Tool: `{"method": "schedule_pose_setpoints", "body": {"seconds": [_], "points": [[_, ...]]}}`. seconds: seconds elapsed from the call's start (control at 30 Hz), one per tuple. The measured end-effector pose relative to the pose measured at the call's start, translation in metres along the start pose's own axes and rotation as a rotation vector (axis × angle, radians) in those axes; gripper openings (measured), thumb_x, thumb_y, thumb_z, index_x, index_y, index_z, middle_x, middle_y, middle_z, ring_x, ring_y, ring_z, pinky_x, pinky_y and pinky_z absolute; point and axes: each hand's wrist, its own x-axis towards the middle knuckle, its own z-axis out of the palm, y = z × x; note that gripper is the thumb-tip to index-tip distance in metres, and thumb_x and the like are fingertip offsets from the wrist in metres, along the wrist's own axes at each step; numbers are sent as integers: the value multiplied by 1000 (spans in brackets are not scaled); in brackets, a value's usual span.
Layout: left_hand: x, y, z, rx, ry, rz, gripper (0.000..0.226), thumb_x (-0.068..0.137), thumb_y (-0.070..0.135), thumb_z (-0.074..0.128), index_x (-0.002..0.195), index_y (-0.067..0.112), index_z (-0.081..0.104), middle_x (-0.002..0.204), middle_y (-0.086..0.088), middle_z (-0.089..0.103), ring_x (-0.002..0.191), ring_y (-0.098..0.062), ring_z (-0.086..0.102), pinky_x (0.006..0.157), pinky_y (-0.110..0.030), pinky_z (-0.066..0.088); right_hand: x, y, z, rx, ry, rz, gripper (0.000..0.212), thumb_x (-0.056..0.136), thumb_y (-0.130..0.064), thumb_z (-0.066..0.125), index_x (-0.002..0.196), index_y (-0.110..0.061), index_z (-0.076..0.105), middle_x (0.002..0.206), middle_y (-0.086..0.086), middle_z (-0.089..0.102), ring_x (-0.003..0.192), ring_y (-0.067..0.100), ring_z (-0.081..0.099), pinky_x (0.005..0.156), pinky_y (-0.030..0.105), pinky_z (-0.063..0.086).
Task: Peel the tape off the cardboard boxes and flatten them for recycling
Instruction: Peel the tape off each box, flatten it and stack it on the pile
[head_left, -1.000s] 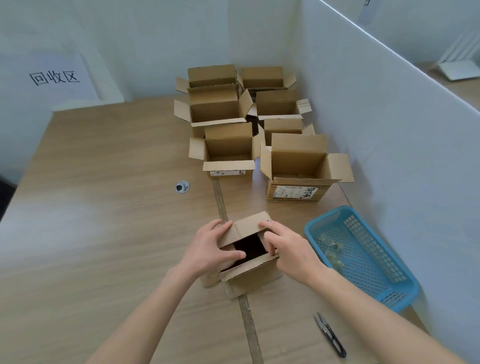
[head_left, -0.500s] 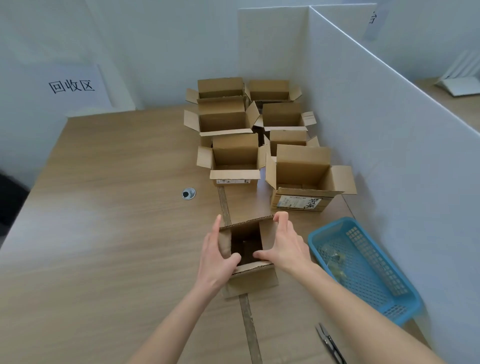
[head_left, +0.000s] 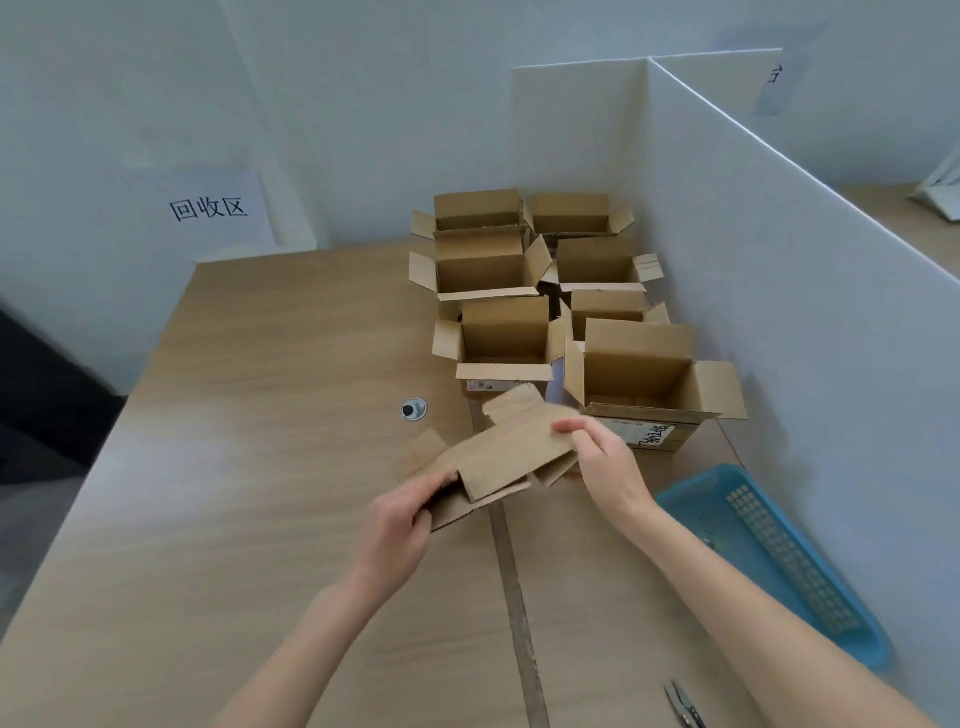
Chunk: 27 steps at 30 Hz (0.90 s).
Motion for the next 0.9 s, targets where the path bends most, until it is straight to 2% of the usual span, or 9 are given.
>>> {"method": "schedule_pose_setpoints", "body": {"seconds": [0.1,0.27,0.37,0.47,0.57,0.63,0.73,0.8,0.9], "points": [[-31,-23,3,172,-144,125,55,80,-11,51,126,13,72,129,3,69,123,-16,63,102,-34,52,-21,38,7,-76,45,130,4,98,-36,60,102,-37,63,107,-5,68,82,16,71,69,40,64],[-92,-52,37,278,-523,52,51,87,5,58,136,17,65,143,3,60,133,-18,56,112,-29,41,-57,118,17,-332,-201,339,63,87,-15,62,134,-49,38,89,3,71,64,20,72,63,39,62],[-113,-62,53,371,-668,-83,51,104,40,41,154,29,41,157,13,41,144,-6,35,121,-26,21,-64,147,25,-727,-245,297,60,90,-36,60,137,-50,26,88,1,68,75,21,68,65,38,57],[-105,-69,69,385,-567,-174,59,107,47,34,161,25,22,143,9,50,131,-11,45,110,-32,36,-49,160,36,-995,-117,127,42,90,-61,58,120,-34,45,117,-2,46,99,21,58,77,37,54],[-84,-77,85,428,-462,-271,60,106,47,39,158,18,30,133,2,50,122,-18,49,100,-34,43,-25,161,57,-960,-100,-10,59,84,-65,65,125,-26,47,151,1,30,129,23,48,94,41,52],[-71,-85,93,492,-394,-272,49,104,48,45,142,18,53,133,-2,47,123,-22,49,98,-36,44,-8,163,71,-949,-109,-93,78,83,-67,66,144,-30,35,167,1,5,148,25,26,114,46,39],[-54,-97,102,518,-301,-230,34,99,53,53,105,22,64,159,-7,35,149,-28,29,120,-45,29,15,165,87,-1062,-248,-289,93,88,-76,47,160,-37,4,167,0,-22,154,18,-20,127,49,5],[-44,-107,109,513,-342,-259,36,98,62,47,97,26,54,168,-2,20,156,-20,11,126,-45,12,24,170,94,-1070,-330,-300,86,91,-80,31,160,-40,-2,166,-1,-25,152,16,-26,126,48,-2],[-38,-117,119,571,-296,-247,56,94,70,42,119,22,57,165,-3,30,154,-21,22,126,-48,15,28,180,104,-1076,-249,-286,79,91,-82,20,159,-43,12,170,2,-10,156,19,-13,126,49,-1]]}}
